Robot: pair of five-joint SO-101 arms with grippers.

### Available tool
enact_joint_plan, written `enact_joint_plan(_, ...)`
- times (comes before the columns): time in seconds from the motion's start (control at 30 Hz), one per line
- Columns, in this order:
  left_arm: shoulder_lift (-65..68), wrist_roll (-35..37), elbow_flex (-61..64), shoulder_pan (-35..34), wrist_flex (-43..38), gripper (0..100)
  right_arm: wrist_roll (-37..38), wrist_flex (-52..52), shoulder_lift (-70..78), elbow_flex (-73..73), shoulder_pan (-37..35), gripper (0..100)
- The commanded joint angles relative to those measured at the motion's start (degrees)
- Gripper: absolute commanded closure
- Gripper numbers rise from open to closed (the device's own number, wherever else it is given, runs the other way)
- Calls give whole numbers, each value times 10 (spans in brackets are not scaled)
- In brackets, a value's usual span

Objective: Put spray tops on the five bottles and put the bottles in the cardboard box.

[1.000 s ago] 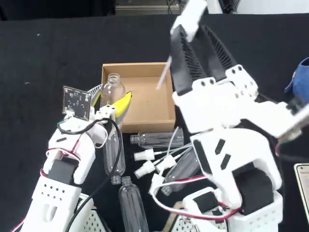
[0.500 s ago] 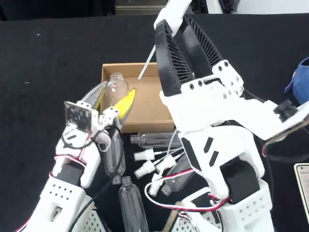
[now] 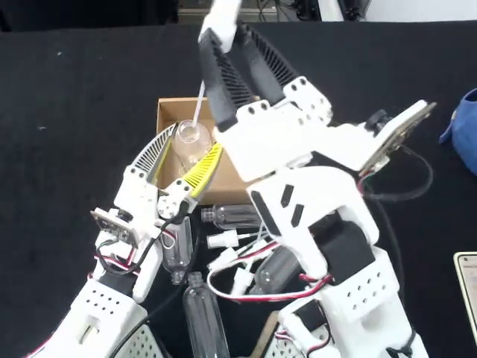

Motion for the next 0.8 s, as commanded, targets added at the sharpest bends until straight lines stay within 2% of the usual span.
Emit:
enact_joint_plan(0.0,-9,-1,16,7,-13,970,76,-13,5,-20,-35,942)
enact_joint_plan(0.17,-9,-1,16,5,-13,970,127,-12,6,-15,-66,942)
enact_joint_plan(0.33,-9,-1,16,7,-13,970,127,-19,6,12,-64,942)
enact_joint_plan(0.53,-9,-1,16,6,-13,970,128,-115,6,65,-64,942)
enact_joint_plan(0.77,-9,-4,16,4,-13,970,129,-115,0,128,-63,942)
